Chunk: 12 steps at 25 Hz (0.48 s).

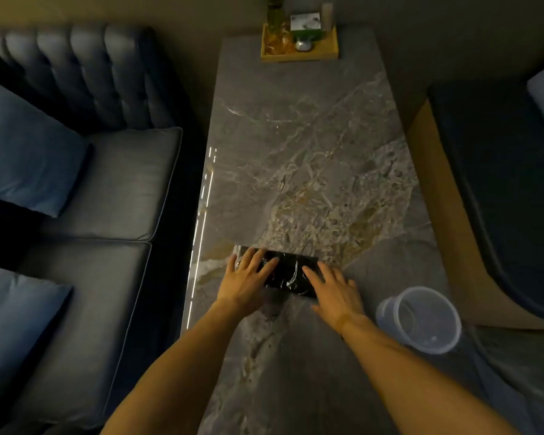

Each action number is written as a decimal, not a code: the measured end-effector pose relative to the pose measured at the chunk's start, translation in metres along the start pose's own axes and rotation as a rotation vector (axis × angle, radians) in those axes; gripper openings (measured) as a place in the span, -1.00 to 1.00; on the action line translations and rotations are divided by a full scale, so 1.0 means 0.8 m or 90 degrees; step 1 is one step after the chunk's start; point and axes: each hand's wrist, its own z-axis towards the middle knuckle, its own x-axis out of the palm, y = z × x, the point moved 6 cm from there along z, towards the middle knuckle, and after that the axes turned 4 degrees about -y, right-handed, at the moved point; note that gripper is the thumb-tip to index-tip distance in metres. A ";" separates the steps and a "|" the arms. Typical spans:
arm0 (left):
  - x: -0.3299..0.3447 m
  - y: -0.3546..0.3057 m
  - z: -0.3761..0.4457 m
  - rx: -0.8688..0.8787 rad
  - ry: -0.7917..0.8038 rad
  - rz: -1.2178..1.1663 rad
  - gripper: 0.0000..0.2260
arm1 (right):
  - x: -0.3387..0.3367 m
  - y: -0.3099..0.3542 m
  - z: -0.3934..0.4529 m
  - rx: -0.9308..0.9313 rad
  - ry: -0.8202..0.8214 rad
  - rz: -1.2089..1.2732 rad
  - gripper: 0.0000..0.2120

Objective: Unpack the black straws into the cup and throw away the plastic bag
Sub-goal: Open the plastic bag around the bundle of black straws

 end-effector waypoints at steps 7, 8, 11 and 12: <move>0.019 0.005 0.018 0.031 -0.032 0.024 -0.42 | 0.007 0.003 0.021 -0.048 -0.032 -0.024 -0.28; 0.017 0.005 0.021 0.041 -0.055 0.027 -0.43 | 0.007 0.004 0.025 -0.049 -0.037 -0.026 -0.26; 0.017 0.000 0.023 0.047 -0.055 0.032 -0.46 | 0.013 0.010 0.026 -0.053 -0.048 -0.026 -0.17; 0.019 -0.004 0.020 0.045 -0.052 0.027 -0.47 | 0.017 0.012 0.022 -0.051 -0.048 -0.020 -0.14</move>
